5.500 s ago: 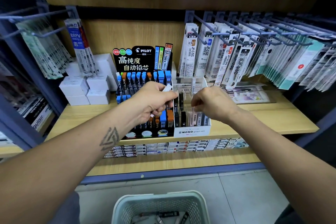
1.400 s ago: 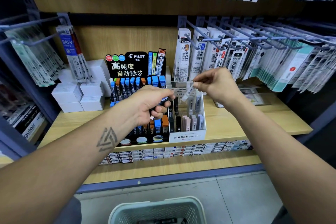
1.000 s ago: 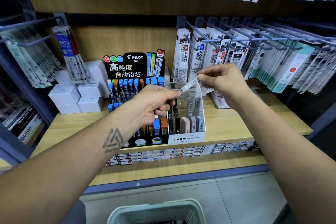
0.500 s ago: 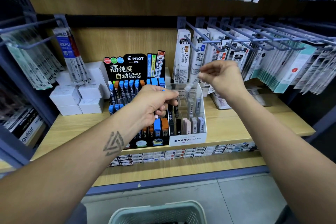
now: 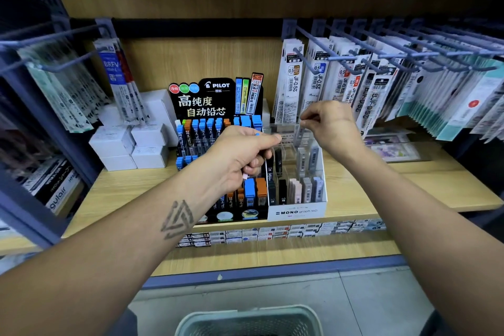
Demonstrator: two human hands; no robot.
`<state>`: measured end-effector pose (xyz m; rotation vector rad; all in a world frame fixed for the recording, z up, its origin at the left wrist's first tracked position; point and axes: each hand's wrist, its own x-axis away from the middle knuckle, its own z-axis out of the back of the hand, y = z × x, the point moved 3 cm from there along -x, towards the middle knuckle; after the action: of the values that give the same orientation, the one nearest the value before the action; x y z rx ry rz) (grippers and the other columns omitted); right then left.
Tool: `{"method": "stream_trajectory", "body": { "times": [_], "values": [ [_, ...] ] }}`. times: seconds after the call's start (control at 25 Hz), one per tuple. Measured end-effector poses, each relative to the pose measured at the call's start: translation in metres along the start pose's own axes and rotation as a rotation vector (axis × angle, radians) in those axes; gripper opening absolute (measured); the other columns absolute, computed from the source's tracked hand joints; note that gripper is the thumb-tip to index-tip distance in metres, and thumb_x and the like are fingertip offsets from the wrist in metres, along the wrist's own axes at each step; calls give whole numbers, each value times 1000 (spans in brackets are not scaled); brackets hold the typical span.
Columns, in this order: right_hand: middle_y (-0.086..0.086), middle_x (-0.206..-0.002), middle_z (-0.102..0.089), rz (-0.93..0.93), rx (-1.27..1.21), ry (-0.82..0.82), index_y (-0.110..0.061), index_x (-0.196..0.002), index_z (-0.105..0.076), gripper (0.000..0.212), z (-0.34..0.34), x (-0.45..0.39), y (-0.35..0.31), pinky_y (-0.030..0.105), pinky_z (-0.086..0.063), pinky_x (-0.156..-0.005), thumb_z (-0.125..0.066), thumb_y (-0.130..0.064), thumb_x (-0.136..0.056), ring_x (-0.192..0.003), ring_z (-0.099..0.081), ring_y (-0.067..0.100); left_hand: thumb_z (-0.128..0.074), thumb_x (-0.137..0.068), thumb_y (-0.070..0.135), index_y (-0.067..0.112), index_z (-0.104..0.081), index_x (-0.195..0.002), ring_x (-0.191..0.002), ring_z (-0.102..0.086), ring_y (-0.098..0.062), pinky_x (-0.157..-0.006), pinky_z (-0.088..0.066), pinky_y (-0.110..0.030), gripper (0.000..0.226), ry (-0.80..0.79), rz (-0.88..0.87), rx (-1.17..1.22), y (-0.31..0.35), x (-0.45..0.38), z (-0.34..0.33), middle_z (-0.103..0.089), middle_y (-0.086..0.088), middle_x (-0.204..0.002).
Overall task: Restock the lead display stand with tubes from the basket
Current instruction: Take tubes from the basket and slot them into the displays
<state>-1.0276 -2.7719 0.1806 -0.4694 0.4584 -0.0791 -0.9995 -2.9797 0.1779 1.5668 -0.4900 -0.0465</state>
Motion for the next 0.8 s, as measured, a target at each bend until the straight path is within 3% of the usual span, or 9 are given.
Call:
{"method": "stream_trajectory", "body": {
  "times": [0.2, 0.36, 0.64, 0.8],
  "values": [
    [3, -101, -75, -24, 48, -56, -18, -100, -79, 12, -13, 2, 2, 37, -54, -96, -72, -14, -91, -95, -69, 22, -74, -89, 12, 5, -63, -81, -37, -33, -7, -33, -23, -17, 16, 4, 4, -19, -1, 1, 2, -55, -7, -62],
    [3, -105, -75, 6, 76, -33, -17, -103, -79, 14, -14, 3, 2, 38, -54, -98, -70, -13, -92, -98, -69, 24, -73, -90, 12, 0, -65, -93, -37, -33, -7, -33, -23, -16, 14, 9, 2, -20, -2, 1, 2, -55, -7, -63],
    [9, -100, -74, 22, 66, -32, -14, -102, -77, 14, -13, 5, 5, 42, -57, -89, -67, -9, -93, -92, -68, 27, -75, -89, 16, 6, -61, -83, -38, -33, -7, -33, -23, -17, 19, -18, 13, -8, -3, 2, 4, -55, -7, -62],
    [7, -97, -74, 25, 92, -2, -17, -100, -76, 13, -9, 12, 5, 42, -58, -84, -67, -12, -93, -89, -68, 26, -63, -98, 31, 5, -62, -95, -38, -33, -8, -35, -22, -16, 27, -47, 84, 80, -1, 10, 3, -55, -7, -59]
  ]
}}
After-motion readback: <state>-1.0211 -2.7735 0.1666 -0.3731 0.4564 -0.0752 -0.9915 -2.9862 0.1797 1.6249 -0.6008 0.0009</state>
